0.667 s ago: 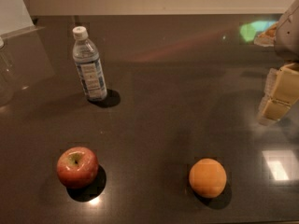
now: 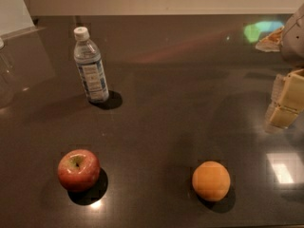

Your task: Move orange near blue plastic bottle

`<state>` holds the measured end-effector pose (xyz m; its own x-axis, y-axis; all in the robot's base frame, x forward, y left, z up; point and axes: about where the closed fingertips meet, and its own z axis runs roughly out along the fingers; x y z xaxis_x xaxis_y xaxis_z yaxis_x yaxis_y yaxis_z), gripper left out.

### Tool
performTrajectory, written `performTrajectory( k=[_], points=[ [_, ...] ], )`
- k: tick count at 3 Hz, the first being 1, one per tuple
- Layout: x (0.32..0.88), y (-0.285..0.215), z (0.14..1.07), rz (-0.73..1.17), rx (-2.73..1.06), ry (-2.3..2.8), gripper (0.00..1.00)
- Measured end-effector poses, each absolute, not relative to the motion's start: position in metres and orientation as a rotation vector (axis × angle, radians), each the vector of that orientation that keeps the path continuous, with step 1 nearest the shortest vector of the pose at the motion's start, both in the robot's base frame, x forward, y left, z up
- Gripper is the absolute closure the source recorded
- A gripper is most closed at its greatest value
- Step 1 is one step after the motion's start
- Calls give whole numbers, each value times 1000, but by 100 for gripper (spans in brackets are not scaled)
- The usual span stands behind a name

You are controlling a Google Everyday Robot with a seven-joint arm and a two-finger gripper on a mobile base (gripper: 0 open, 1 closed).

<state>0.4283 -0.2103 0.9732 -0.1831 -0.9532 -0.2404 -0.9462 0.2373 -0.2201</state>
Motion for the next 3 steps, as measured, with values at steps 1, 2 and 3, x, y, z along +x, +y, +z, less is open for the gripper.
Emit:
performTrajectory(
  k=[1, 2, 3],
  points=[
    [400, -192, 953, 111, -1833, 2088, 0],
    [363, -168, 924, 228, -1887, 1980, 0],
    [338, -153, 890, 294, -1909, 1945, 0]
  ],
)
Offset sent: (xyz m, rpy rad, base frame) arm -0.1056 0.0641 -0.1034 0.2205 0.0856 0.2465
